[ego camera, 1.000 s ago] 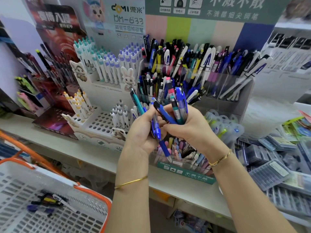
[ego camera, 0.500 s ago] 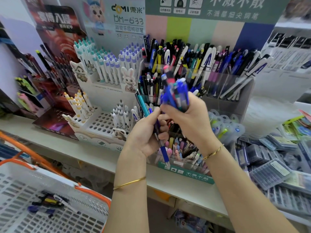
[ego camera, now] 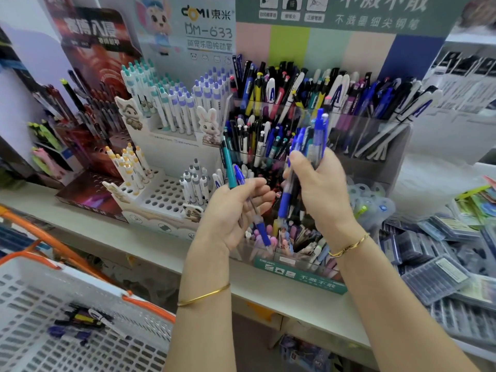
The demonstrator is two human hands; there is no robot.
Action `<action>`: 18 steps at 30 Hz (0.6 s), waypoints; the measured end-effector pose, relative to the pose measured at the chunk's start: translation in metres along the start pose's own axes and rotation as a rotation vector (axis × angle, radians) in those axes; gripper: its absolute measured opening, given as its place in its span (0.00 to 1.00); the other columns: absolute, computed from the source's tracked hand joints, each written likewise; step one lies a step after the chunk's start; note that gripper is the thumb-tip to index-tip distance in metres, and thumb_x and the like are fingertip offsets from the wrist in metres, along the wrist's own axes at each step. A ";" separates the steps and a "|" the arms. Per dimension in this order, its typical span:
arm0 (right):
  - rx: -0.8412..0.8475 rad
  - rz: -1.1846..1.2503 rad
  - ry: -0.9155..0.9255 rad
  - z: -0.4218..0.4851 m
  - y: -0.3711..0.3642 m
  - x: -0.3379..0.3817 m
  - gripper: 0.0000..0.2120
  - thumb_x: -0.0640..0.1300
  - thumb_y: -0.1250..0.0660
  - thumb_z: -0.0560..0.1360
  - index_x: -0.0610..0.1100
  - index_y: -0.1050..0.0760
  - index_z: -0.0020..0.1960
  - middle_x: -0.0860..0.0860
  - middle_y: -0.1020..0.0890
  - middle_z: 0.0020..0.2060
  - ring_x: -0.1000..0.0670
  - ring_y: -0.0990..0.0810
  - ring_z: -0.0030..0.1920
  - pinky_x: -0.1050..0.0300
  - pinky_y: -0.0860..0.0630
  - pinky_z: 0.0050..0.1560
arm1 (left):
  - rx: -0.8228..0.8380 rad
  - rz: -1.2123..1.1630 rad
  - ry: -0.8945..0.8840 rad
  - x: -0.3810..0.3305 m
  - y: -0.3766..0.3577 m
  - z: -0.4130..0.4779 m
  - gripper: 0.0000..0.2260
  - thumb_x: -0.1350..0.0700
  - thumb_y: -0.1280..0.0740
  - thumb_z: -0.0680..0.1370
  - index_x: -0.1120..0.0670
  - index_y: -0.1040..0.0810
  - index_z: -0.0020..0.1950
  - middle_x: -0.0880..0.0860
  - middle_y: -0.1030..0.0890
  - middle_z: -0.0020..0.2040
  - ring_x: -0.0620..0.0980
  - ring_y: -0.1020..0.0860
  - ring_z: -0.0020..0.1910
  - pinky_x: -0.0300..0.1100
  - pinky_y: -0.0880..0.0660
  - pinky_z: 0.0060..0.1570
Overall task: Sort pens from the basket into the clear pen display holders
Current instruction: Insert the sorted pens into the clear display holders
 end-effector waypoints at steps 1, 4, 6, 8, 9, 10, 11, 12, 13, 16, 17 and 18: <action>0.075 -0.029 -0.048 -0.002 -0.004 -0.004 0.06 0.41 0.39 0.80 0.43 0.31 0.44 0.45 0.23 0.33 0.49 0.24 0.31 0.49 0.22 0.37 | 0.020 0.003 -0.006 -0.001 -0.002 0.000 0.12 0.58 0.41 0.82 0.64 0.23 0.58 0.60 0.19 0.48 0.53 0.19 0.46 0.45 0.20 0.49; 0.242 0.011 -0.159 -0.013 -0.015 -0.013 0.04 0.42 0.38 0.79 0.41 0.29 0.51 0.39 0.19 0.40 0.48 0.22 0.30 0.51 0.21 0.32 | 0.071 -0.010 0.011 0.001 -0.010 -0.002 0.14 0.54 0.42 0.83 0.60 0.21 0.57 0.59 0.17 0.52 0.52 0.18 0.48 0.46 0.20 0.41; 0.240 0.034 -0.168 -0.016 -0.017 -0.015 0.05 0.42 0.36 0.79 0.42 0.26 0.53 0.41 0.17 0.42 0.50 0.20 0.32 0.54 0.21 0.32 | 0.063 -0.046 0.025 0.002 -0.013 -0.002 0.14 0.52 0.40 0.82 0.59 0.20 0.56 0.59 0.17 0.54 0.51 0.18 0.46 0.47 0.20 0.42; 0.239 0.105 -0.198 -0.018 -0.019 -0.015 0.05 0.43 0.33 0.77 0.43 0.23 0.52 0.47 0.17 0.39 0.53 0.19 0.35 0.57 0.21 0.34 | 0.052 -0.064 0.029 0.002 -0.014 -0.001 0.14 0.50 0.39 0.81 0.59 0.20 0.57 0.60 0.17 0.56 0.53 0.18 0.49 0.51 0.20 0.51; 0.252 0.143 -0.224 -0.020 -0.021 -0.015 0.07 0.44 0.32 0.76 0.44 0.22 0.53 0.48 0.16 0.40 0.53 0.18 0.37 0.58 0.20 0.37 | 0.055 -0.075 0.034 0.003 -0.016 -0.001 0.15 0.50 0.39 0.81 0.59 0.20 0.58 0.60 0.17 0.55 0.53 0.18 0.51 0.52 0.21 0.55; 0.269 0.170 -0.252 -0.022 -0.022 -0.016 0.08 0.44 0.31 0.75 0.44 0.22 0.54 0.48 0.16 0.41 0.52 0.17 0.39 0.58 0.20 0.38 | 0.060 -0.081 0.037 0.003 -0.017 -0.001 0.16 0.50 0.39 0.82 0.60 0.20 0.59 0.59 0.17 0.54 0.54 0.17 0.52 0.52 0.21 0.55; 0.286 0.203 -0.280 -0.024 -0.022 -0.015 0.09 0.44 0.30 0.75 0.43 0.22 0.54 0.48 0.16 0.40 0.52 0.17 0.37 0.59 0.20 0.37 | 0.063 -0.072 0.035 0.003 -0.019 -0.001 0.17 0.49 0.40 0.82 0.60 0.20 0.59 0.59 0.16 0.52 0.55 0.18 0.51 0.50 0.21 0.52; 0.304 0.234 -0.303 -0.026 -0.023 -0.015 0.09 0.43 0.30 0.75 0.41 0.23 0.53 0.48 0.17 0.37 0.53 0.19 0.33 0.61 0.22 0.34 | 0.059 -0.050 0.031 0.004 -0.020 -0.001 0.17 0.48 0.40 0.82 0.60 0.20 0.59 0.58 0.16 0.51 0.57 0.18 0.50 0.51 0.21 0.49; 0.324 0.256 -0.316 -0.027 -0.023 -0.014 0.07 0.42 0.30 0.74 0.40 0.23 0.51 0.49 0.19 0.33 0.55 0.22 0.28 0.62 0.24 0.30 | 0.052 -0.022 0.025 0.005 -0.020 0.000 0.18 0.47 0.40 0.81 0.60 0.20 0.58 0.59 0.16 0.50 0.59 0.21 0.50 0.54 0.23 0.50; 0.302 0.251 -0.292 -0.023 -0.020 -0.010 0.05 0.41 0.30 0.74 0.40 0.24 0.47 0.52 0.22 0.27 0.56 0.28 0.24 0.62 0.27 0.26 | 0.089 0.068 0.016 0.005 -0.017 -0.001 0.21 0.43 0.42 0.81 0.59 0.19 0.55 0.66 0.19 0.55 0.62 0.24 0.53 0.62 0.28 0.61; 0.261 0.253 -0.279 -0.018 -0.017 -0.009 0.05 0.40 0.30 0.75 0.40 0.25 0.46 0.53 0.23 0.26 0.56 0.28 0.23 0.63 0.27 0.25 | 0.128 0.111 0.028 0.005 -0.016 -0.002 0.22 0.42 0.42 0.80 0.58 0.19 0.57 0.67 0.21 0.57 0.63 0.24 0.54 0.64 0.29 0.63; 0.217 0.259 -0.268 -0.013 -0.014 -0.007 0.04 0.39 0.31 0.75 0.40 0.26 0.46 0.54 0.23 0.25 0.57 0.27 0.24 0.63 0.28 0.26 | 0.169 0.152 0.052 0.005 -0.015 -0.003 0.24 0.41 0.42 0.79 0.58 0.20 0.60 0.67 0.21 0.58 0.64 0.23 0.56 0.65 0.28 0.62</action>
Point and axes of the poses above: each hand's wrist, its own z-axis towards the middle knuckle, its own y-axis out of the back of the hand, x = y × z, the point moved 4 cm from there along z, towards the middle knuckle
